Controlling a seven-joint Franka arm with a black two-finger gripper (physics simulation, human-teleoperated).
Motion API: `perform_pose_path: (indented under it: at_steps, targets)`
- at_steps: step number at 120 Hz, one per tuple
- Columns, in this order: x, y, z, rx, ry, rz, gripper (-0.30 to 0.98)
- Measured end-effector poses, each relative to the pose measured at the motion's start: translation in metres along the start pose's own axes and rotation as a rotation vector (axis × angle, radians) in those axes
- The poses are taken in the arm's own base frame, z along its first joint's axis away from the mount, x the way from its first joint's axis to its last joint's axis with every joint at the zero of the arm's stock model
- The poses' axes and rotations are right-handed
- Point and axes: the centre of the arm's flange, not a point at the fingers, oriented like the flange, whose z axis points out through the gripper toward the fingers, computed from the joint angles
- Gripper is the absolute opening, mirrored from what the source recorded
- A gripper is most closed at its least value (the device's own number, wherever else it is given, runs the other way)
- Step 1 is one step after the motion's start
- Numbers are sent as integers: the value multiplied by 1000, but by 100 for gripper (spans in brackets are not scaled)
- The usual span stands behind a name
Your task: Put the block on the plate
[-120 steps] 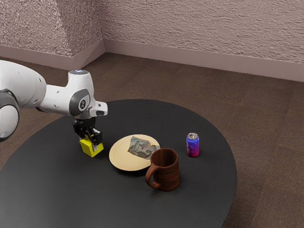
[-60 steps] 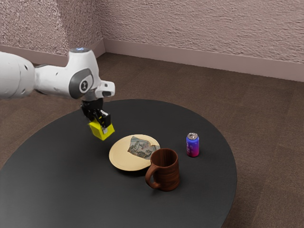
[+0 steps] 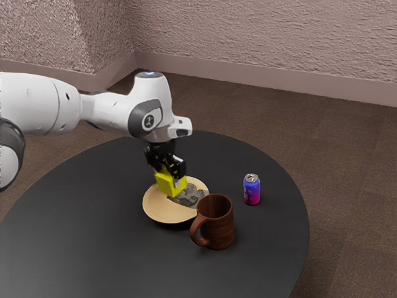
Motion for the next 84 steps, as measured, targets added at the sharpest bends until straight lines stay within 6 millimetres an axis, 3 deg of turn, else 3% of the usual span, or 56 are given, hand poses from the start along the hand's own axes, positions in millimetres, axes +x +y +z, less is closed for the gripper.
perform_pose_path:
  at_steps: [20,32,46,70,84]
  targets:
    - [1,-1,1,-1,2,-49,54]
    - [-3,0,-17,1,25,-70,59]
    - [-10,3,-48,2,63,-84,63]
    - [-33,1,-140,43,176,-99,67]
    - [-51,8,-171,80,187,-83,67]
